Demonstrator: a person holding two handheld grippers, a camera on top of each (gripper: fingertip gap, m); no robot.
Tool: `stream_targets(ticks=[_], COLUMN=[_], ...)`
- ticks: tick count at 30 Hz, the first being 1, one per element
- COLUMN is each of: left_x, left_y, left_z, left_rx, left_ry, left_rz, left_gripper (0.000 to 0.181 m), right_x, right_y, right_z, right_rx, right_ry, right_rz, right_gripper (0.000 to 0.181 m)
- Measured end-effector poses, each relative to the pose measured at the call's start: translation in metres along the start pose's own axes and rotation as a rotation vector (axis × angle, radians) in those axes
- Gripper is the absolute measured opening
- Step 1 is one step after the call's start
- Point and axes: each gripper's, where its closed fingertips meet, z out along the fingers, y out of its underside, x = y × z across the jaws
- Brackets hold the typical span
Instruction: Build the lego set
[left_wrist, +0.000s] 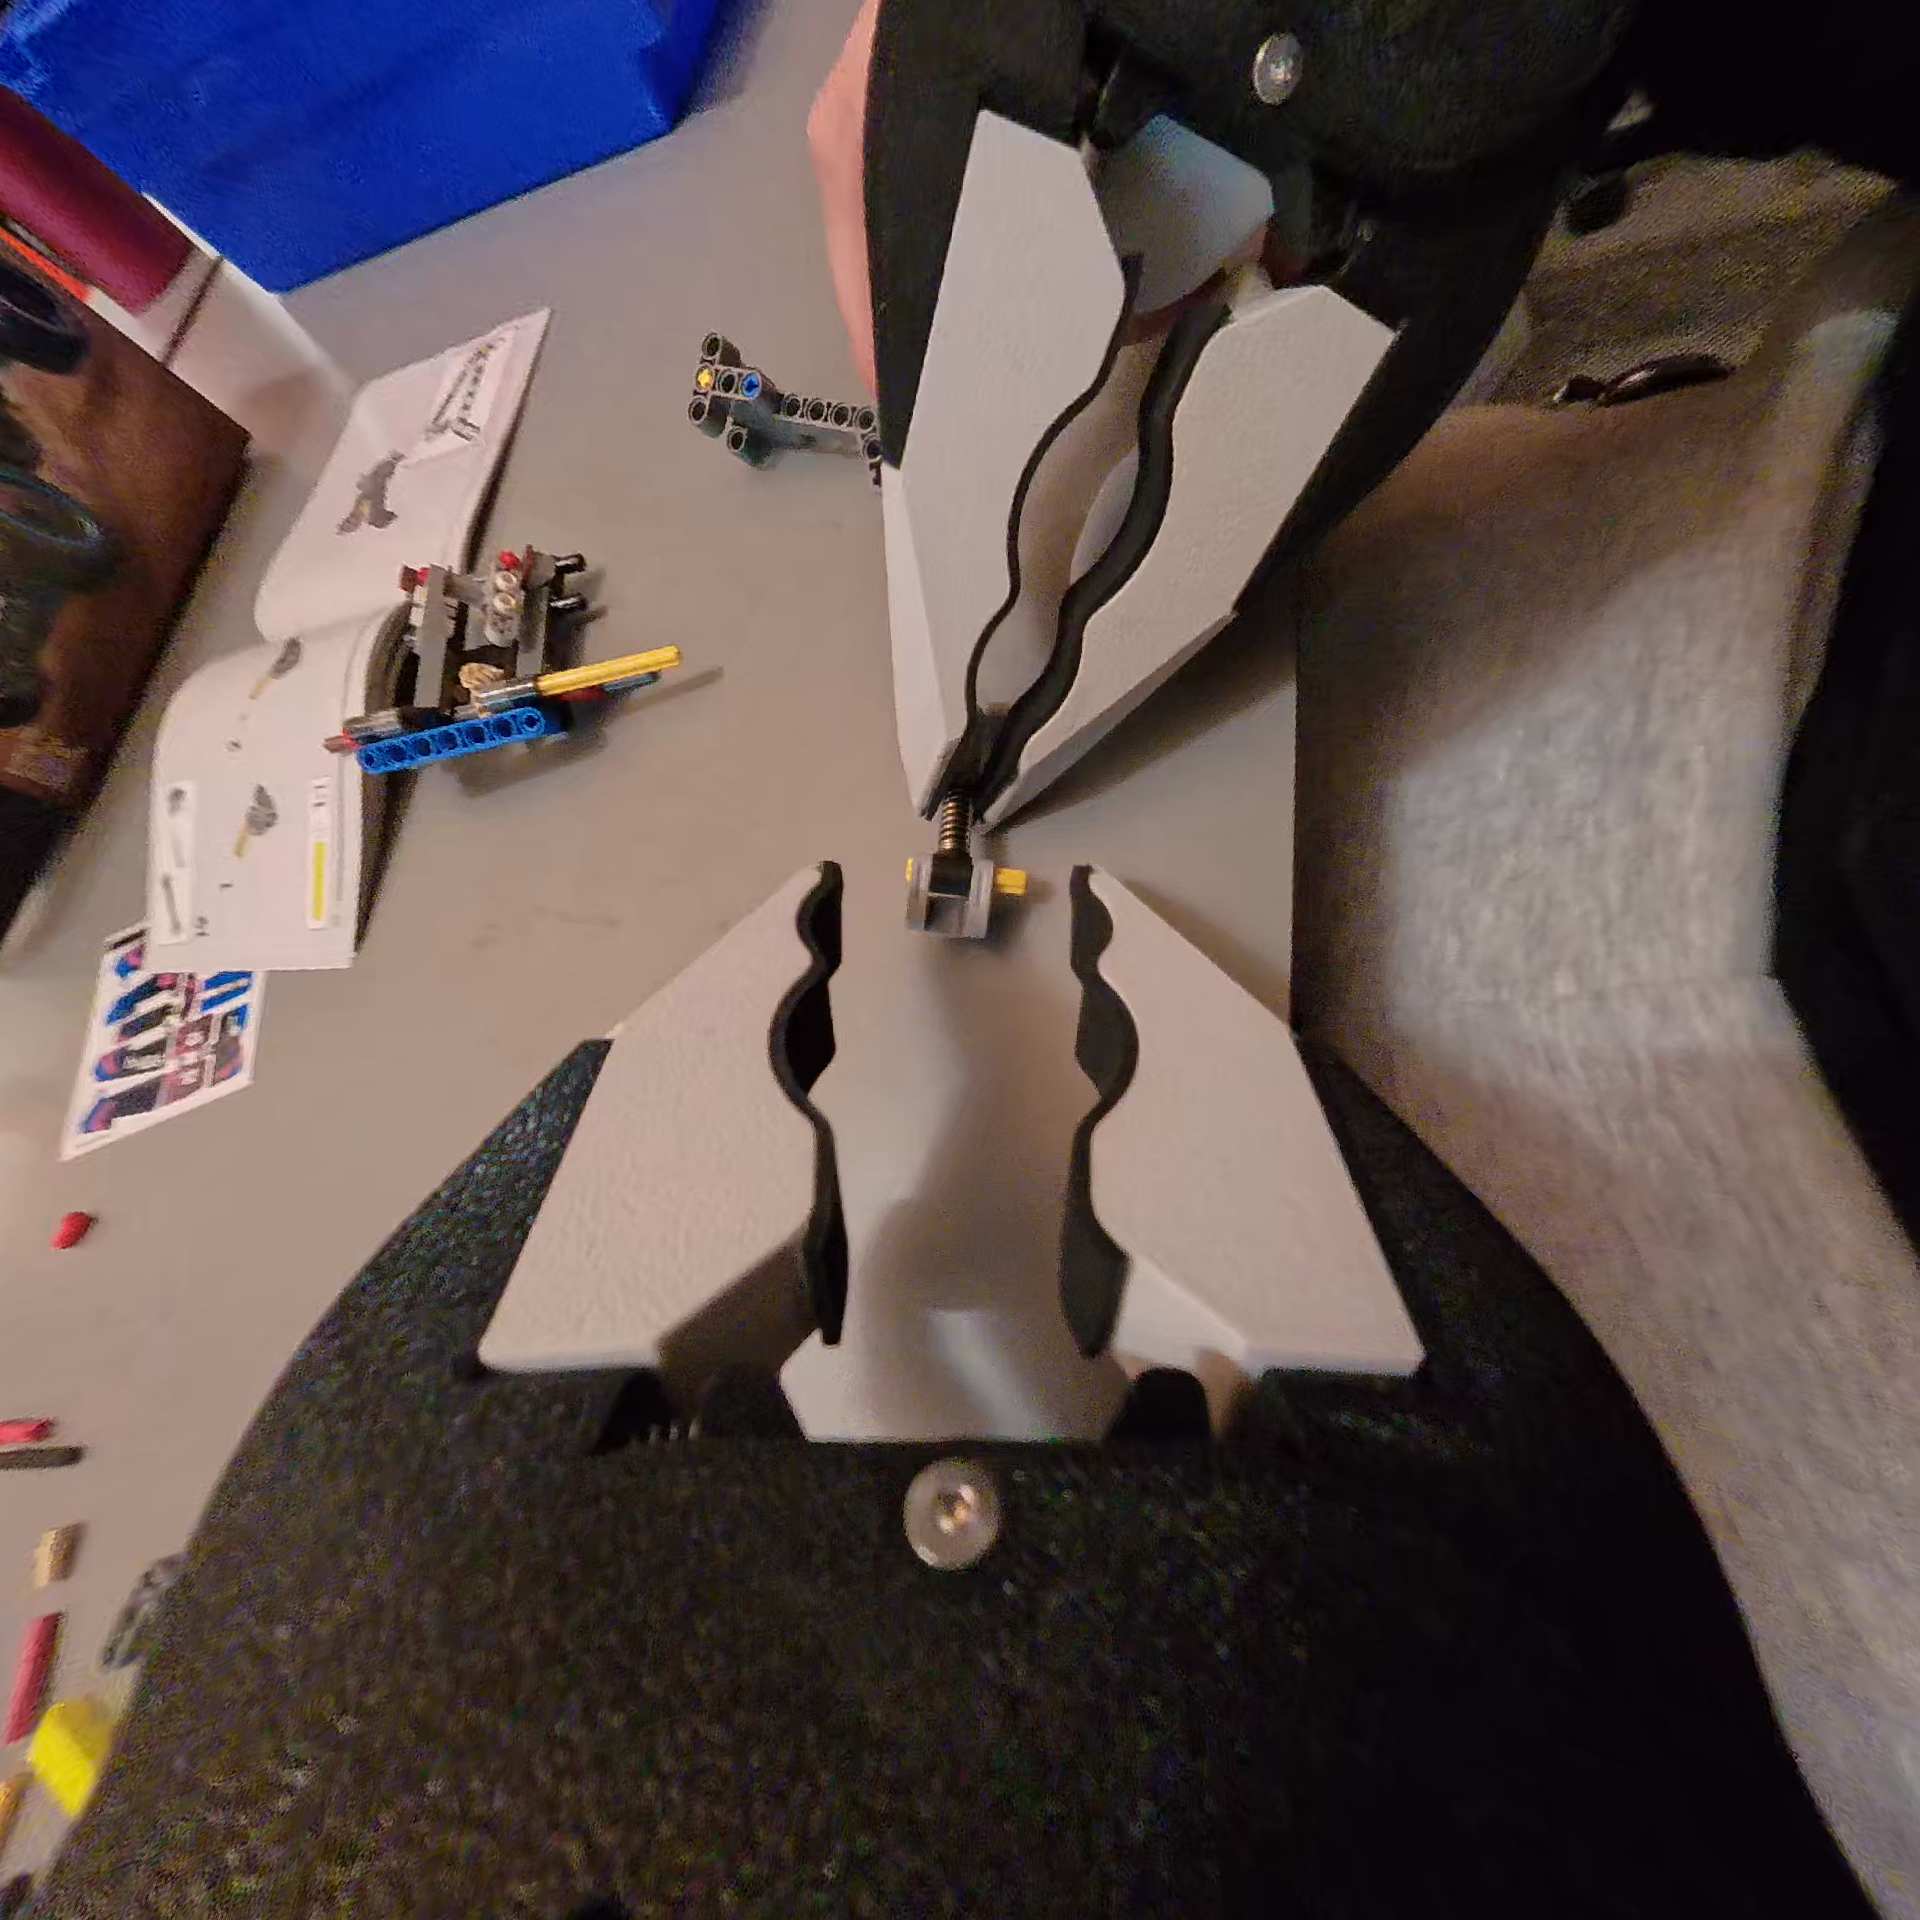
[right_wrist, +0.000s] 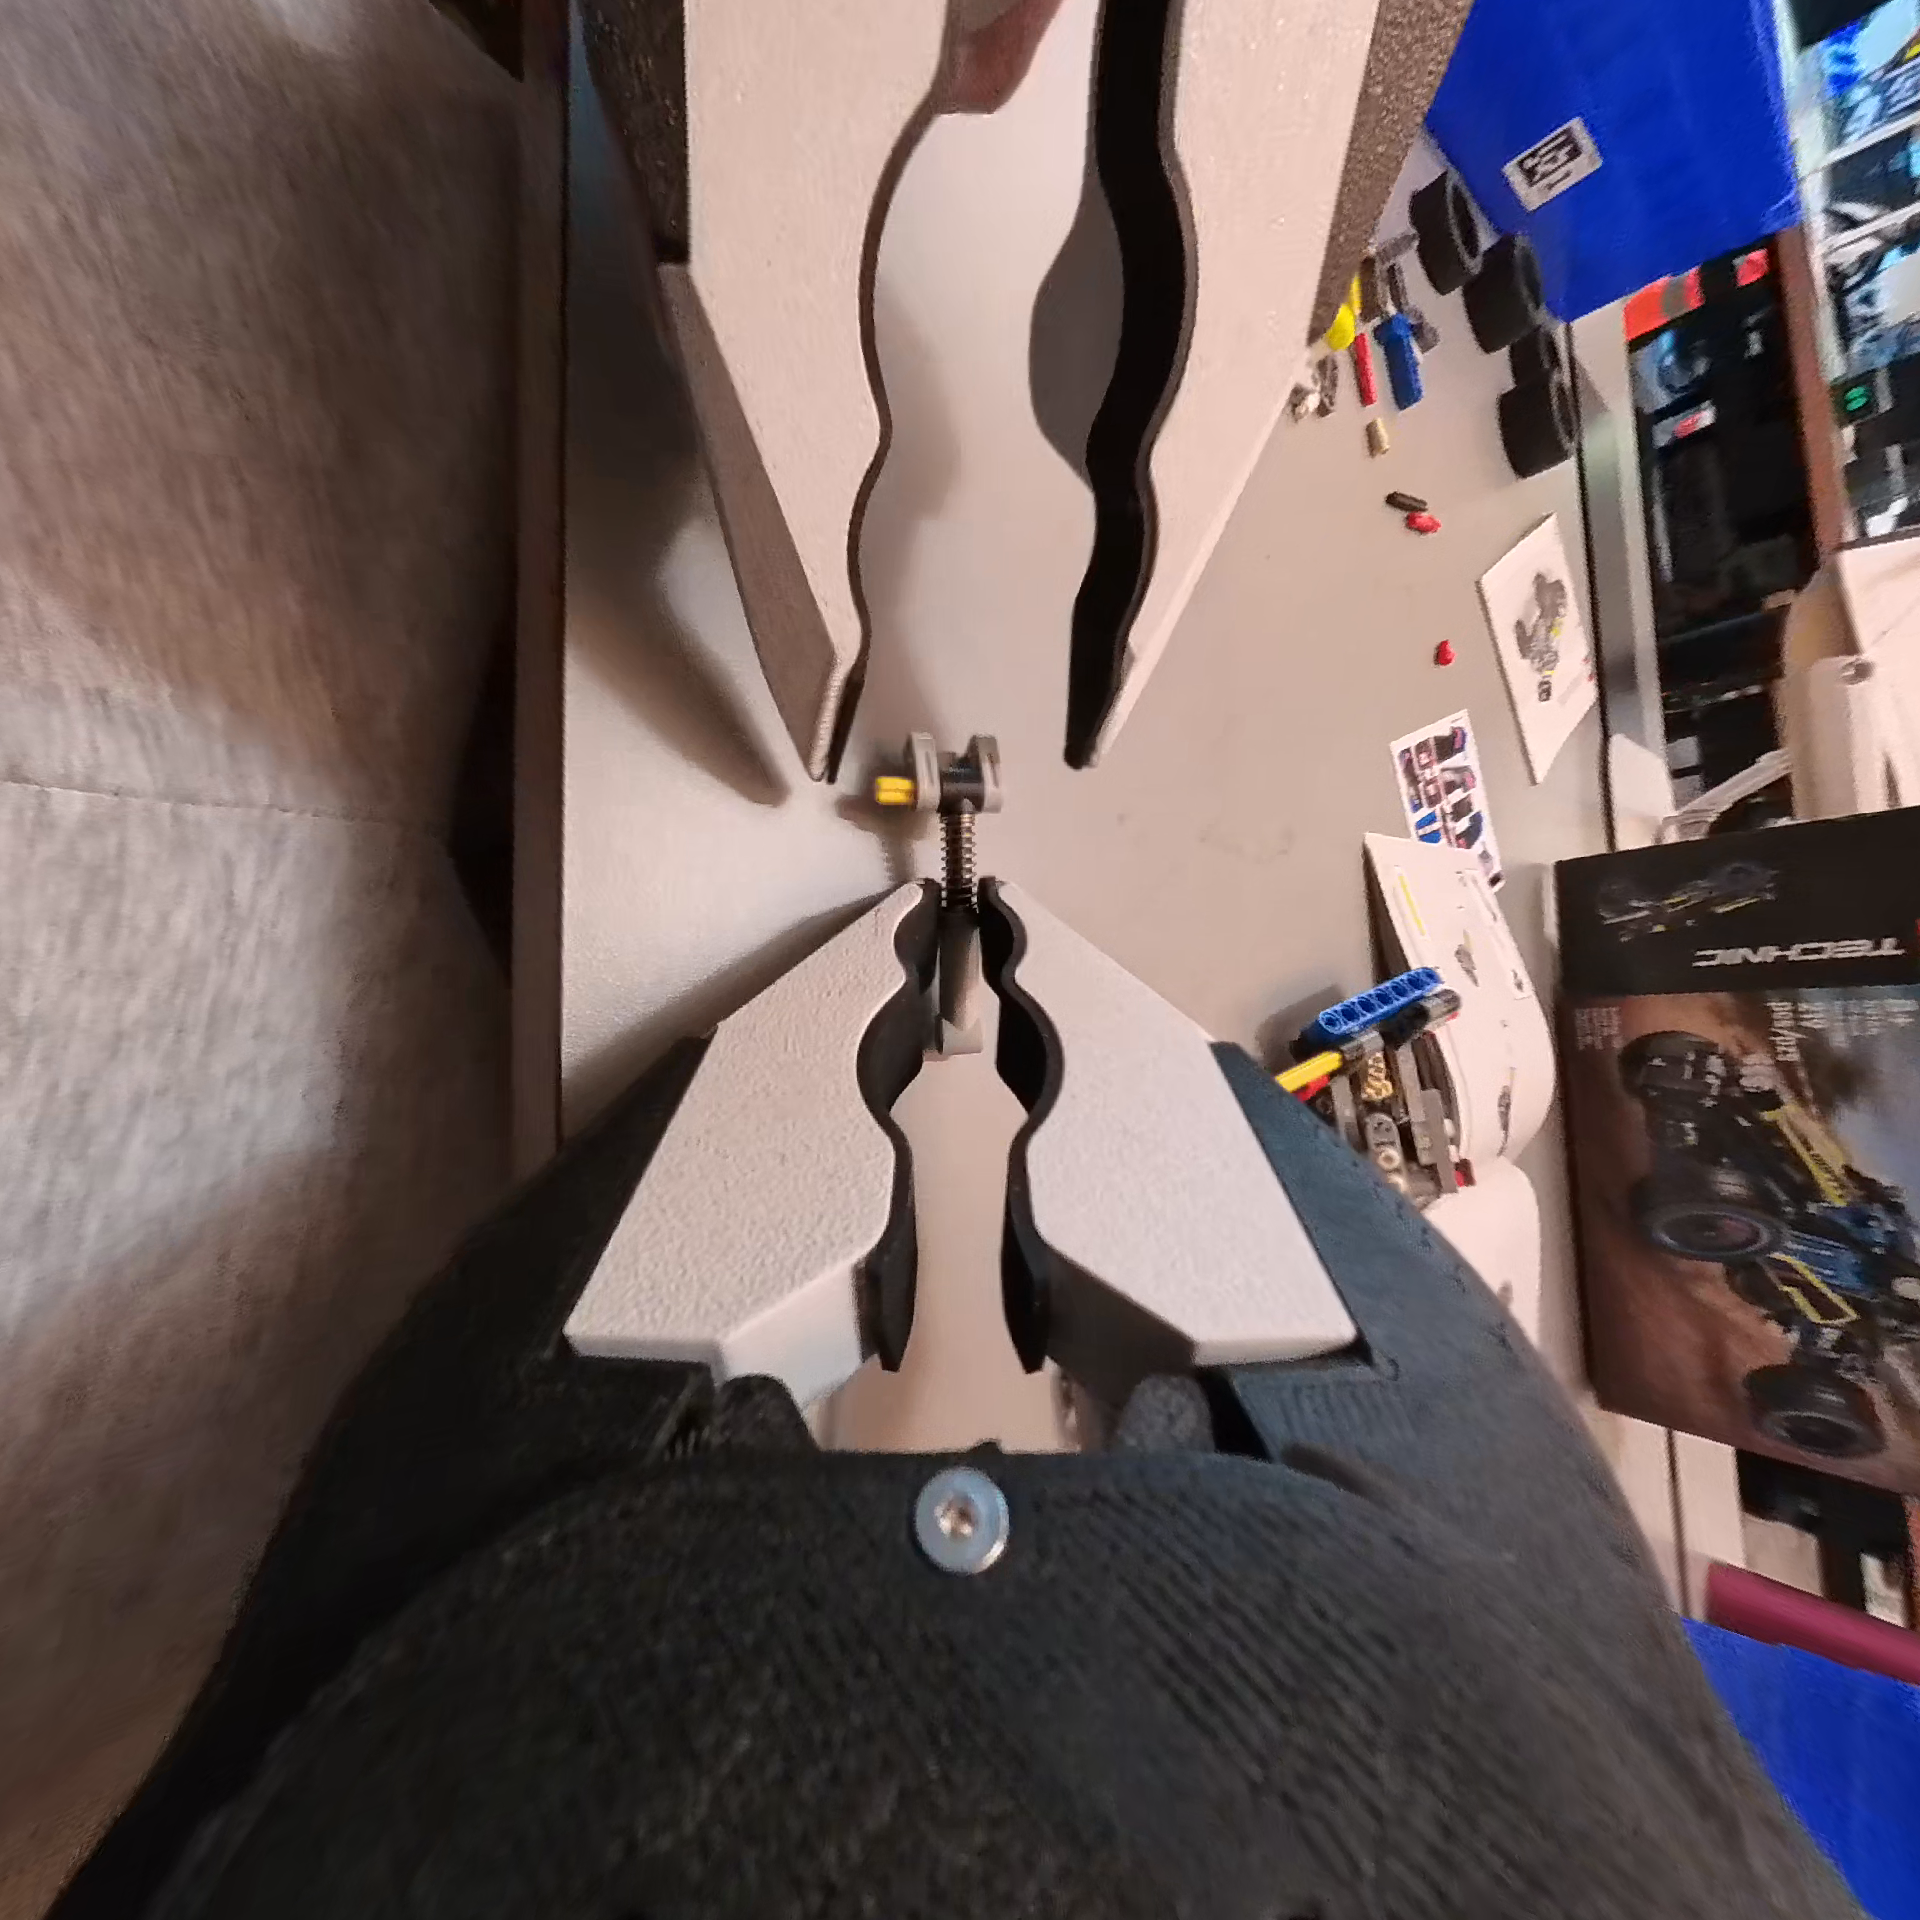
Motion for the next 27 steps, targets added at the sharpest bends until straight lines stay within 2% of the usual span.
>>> stream_targets(ticks=[5, 8, 11, 16, 21, 27], left_x=[-0.003, -0.017, -0.031, -0.041, -0.04, -0.038], left_y=[0.004, 0.005, 0.009, 0.013, 0.018, 0.019], left_z=[-0.001, -0.003, -0.007, -0.015, -0.013, -0.01], left_rx=[-0.016, -0.005, -0.004, -0.025, -0.076, -0.072], left_ry=[-0.073, -0.152, -0.239, -0.361, -0.416, -0.366], left_rz=[0.067, 0.086, 0.101, 0.226, 0.361, 0.307], left_gripper=[0.044, 0.043, 0.046, 0.052, 0.044, 0.039], right_x=[0.004, 0.014, 0.025, 0.039, 0.035, 0.034], right_y=[-0.002, -0.008, -0.01, -0.012, -0.01, -0.013], right_z=[0.004, 0.009, 0.013, 0.015, 0.02, 0.019], right_rx=[0.021, 0.062, 0.059, 0.037, 0.034, 0.073], right_ry=[0.076, 0.152, 0.262, 0.42, 0.373, 0.26], right_rz=[-0.042, -0.054, -0.16, -0.312, -0.272, -0.091], right_gripper=[0.006, 0.006, 0.005, 0.006, 0.006, 0.005])
